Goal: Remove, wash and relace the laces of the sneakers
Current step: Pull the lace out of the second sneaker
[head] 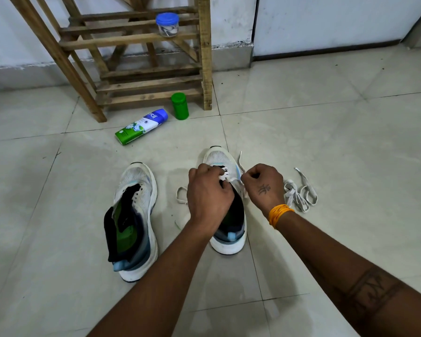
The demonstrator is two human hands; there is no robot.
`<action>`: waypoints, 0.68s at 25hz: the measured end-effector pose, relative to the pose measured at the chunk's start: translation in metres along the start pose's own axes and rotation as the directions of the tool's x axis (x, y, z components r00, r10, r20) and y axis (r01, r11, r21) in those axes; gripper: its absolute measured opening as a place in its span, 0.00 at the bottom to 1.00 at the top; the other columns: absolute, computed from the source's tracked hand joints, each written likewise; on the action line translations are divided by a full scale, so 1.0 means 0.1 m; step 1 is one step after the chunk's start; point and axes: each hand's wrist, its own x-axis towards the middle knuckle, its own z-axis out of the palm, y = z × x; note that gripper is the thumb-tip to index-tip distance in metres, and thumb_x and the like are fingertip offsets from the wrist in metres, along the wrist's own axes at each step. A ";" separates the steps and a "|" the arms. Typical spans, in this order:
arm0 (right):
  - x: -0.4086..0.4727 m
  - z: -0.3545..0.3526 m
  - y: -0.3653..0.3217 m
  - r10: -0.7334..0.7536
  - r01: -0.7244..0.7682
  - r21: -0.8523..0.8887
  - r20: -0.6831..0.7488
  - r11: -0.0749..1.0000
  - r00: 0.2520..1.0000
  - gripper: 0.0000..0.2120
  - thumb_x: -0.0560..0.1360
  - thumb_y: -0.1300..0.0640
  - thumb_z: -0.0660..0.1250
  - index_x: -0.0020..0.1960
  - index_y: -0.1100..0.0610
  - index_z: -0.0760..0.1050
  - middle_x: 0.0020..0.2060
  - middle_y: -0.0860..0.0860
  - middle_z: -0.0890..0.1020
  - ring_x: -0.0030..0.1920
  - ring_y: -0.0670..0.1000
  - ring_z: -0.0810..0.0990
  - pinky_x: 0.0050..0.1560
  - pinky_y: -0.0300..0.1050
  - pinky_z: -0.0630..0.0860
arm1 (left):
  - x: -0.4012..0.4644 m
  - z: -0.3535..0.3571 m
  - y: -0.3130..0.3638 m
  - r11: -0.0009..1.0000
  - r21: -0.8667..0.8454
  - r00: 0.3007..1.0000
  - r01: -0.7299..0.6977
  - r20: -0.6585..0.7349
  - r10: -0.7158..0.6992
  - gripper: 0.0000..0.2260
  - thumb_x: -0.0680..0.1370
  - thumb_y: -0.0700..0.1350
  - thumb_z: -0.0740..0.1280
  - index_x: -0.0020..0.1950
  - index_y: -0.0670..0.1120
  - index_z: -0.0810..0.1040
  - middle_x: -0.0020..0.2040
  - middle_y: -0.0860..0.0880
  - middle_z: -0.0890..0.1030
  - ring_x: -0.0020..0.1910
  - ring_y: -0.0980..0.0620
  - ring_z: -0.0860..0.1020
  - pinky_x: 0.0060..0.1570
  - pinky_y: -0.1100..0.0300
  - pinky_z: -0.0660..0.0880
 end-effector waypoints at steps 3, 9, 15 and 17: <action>0.06 0.04 0.12 0.011 -0.006 -0.101 0.045 0.995 0.999 0.05 0.71 0.57 0.70 0.36 0.55 0.79 0.33 0.49 0.82 0.39 0.54 0.80 0.37 0.44 0.69 | 0.13 -0.01 0.03 0.980 0.163 0.986 -0.115 0.142 0.092 0.11 0.70 0.38 0.67 0.49 0.45 0.85 0.50 0.46 0.81 0.53 0.41 0.74 0.45 0.50 0.75; 0.04 0.07 0.24 -0.051 0.054 -0.129 0.026 0.990 0.998 0.04 0.74 0.57 0.67 0.40 0.53 0.79 0.38 0.50 0.82 0.43 0.54 0.80 0.40 0.44 0.66 | 0.16 0.03 -0.04 0.959 0.233 0.978 -0.159 0.172 0.121 0.06 0.74 0.38 0.68 0.46 0.45 0.83 0.49 0.46 0.79 0.52 0.42 0.74 0.43 0.50 0.74; -0.43 0.04 0.08 -0.405 0.406 -0.046 0.032 0.913 0.914 0.05 0.68 0.48 0.67 0.41 0.49 0.74 0.38 0.44 0.76 0.38 0.46 0.75 0.39 0.46 0.72 | 0.20 0.00 -0.10 0.961 0.194 0.963 -0.199 0.222 0.154 0.06 0.75 0.40 0.67 0.49 0.45 0.83 0.52 0.46 0.78 0.55 0.43 0.73 0.44 0.49 0.74; -0.43 0.08 0.11 -0.396 0.404 -0.106 0.088 0.909 0.914 0.08 0.67 0.49 0.66 0.45 0.48 0.73 0.41 0.43 0.75 0.40 0.47 0.75 0.39 0.47 0.74 | 0.23 0.00 -0.10 0.975 0.130 0.963 -0.181 0.225 0.149 0.06 0.76 0.39 0.66 0.48 0.45 0.83 0.51 0.46 0.77 0.54 0.43 0.74 0.45 0.49 0.74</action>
